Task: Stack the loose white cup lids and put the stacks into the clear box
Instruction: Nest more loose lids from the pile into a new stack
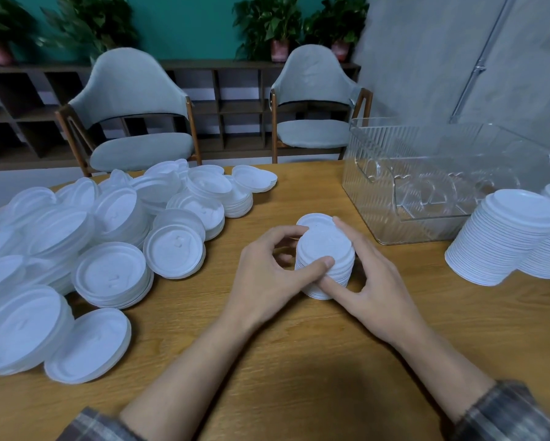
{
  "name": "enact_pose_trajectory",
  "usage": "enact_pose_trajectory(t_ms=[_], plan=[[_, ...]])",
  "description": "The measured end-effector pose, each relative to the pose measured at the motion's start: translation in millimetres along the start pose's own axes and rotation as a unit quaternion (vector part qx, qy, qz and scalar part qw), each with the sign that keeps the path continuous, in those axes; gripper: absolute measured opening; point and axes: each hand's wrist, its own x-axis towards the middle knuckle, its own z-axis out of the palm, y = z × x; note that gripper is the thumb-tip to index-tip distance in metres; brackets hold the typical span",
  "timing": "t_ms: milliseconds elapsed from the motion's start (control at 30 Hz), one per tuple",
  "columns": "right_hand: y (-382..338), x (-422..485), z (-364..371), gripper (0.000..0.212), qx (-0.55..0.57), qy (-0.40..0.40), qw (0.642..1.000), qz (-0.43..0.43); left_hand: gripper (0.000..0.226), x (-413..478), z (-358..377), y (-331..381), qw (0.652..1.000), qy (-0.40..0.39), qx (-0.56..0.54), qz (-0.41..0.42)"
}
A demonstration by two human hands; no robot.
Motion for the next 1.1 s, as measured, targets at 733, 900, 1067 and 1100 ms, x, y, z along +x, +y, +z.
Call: enact_pose_trajectory(t_ms=[733, 900, 1067, 1100], plan=[[10.5, -1.3, -15.4, 0.082, -0.048, 0.007, 0.999, 0.023, 0.031, 2.6, -1.3, -23.5, 0.99, 0.021, 0.111, 0.091], [21.4, -6.1, -40.4, 0.081, -0.064, 0.012, 0.997, 0.043, 0.037, 7.4, -2.8, -34.4, 0.968, -0.014, 0.22, 0.118], [29.1, -13.5, -42.2, 0.081, -0.055, 0.053, 0.996, 0.051, 0.046, 10.5, 2.3, -37.0, 0.939, -0.072, 0.305, 0.141], [29.2, -13.3, -40.3, 0.081, -0.055, 0.058, 0.996, 0.049, 0.048, 11.8, 4.3, -36.5, 0.933, -0.081, 0.319, 0.146]])
